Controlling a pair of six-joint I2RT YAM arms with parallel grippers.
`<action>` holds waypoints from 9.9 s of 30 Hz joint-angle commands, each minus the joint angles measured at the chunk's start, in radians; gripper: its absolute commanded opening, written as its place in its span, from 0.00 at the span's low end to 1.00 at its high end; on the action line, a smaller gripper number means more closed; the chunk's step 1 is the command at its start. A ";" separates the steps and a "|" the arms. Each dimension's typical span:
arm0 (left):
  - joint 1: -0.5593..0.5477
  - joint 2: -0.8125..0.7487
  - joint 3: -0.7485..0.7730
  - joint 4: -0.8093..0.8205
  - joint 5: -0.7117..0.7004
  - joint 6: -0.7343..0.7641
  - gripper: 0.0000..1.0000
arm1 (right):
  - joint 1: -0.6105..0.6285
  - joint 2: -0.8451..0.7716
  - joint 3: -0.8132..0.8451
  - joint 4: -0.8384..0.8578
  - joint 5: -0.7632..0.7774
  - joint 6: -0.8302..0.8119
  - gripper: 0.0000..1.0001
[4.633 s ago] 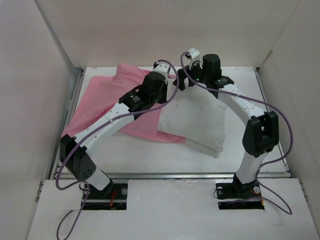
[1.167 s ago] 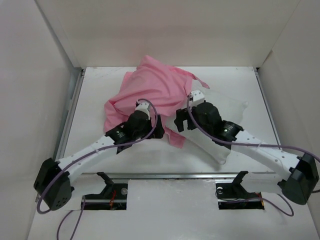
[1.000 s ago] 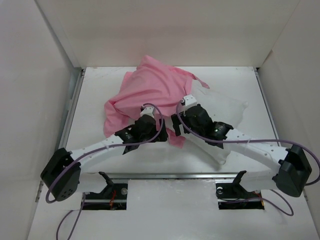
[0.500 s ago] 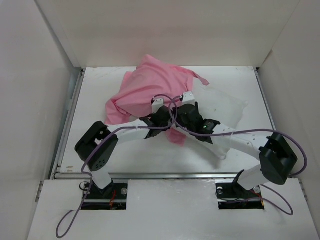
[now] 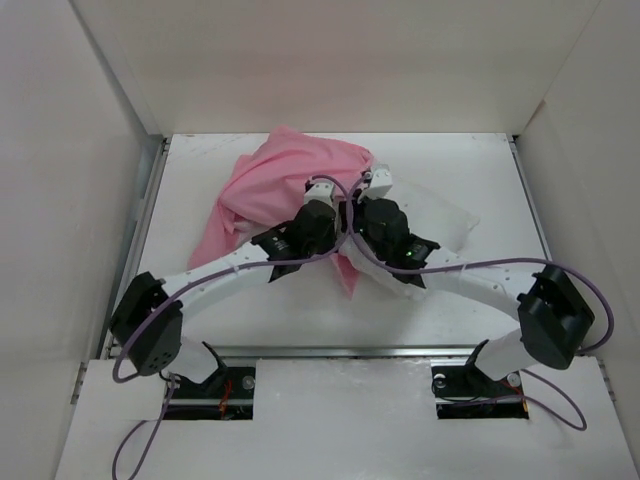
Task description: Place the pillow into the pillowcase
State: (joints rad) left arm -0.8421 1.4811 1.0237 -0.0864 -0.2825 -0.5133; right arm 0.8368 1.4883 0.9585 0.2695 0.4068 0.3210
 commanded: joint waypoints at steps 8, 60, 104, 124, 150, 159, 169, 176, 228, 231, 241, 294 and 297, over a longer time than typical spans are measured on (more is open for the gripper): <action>-0.064 -0.108 0.076 0.051 0.543 0.144 0.00 | 0.012 -0.010 -0.038 0.733 0.024 0.315 0.00; 0.044 0.355 0.825 -0.765 -0.234 0.095 0.80 | -0.619 -0.195 0.016 -0.527 -0.066 0.355 0.90; 0.112 0.216 1.016 0.151 0.264 0.285 0.00 | -0.461 -0.177 0.928 -0.464 -0.517 -0.221 0.00; 0.480 -0.096 -0.077 0.378 0.249 -0.033 0.00 | 0.025 0.083 0.917 -0.662 -0.895 -0.290 0.66; 0.574 -0.100 -0.064 0.354 0.226 0.076 0.00 | -0.584 0.403 1.313 -0.826 -0.638 -0.279 0.99; 0.583 -0.028 0.025 0.287 0.235 0.120 0.00 | -0.608 0.731 1.385 -0.721 -0.702 -0.464 0.99; 0.601 0.031 0.099 0.249 0.235 0.140 0.00 | -0.608 0.814 1.395 -0.635 -0.793 -0.396 0.00; 0.610 0.041 0.419 0.226 0.174 0.237 0.00 | -0.608 0.532 1.378 -0.570 -0.642 -0.304 0.00; 0.362 0.055 0.988 -0.098 0.453 0.403 0.00 | -0.436 0.418 1.846 -1.145 -0.044 -0.014 0.00; 0.432 0.034 1.027 -0.029 0.244 0.322 0.00 | -0.324 0.282 1.645 -1.180 -0.259 -0.146 0.00; 0.450 -0.104 0.869 0.070 0.600 0.340 0.00 | -0.372 0.362 1.709 -0.913 0.465 -0.146 0.00; 0.564 0.263 1.586 -0.244 0.371 0.351 0.00 | -0.259 -0.183 1.096 -0.495 -0.691 -0.314 0.00; 0.598 0.193 1.546 -0.262 0.569 0.337 0.00 | -0.260 0.065 1.350 -0.576 0.029 -0.278 0.00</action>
State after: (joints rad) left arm -0.2844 1.7309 2.5675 -0.3573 0.2699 -0.1661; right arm 0.5831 1.3975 2.1410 -0.4229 0.0273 0.0078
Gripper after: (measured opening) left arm 0.006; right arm 0.018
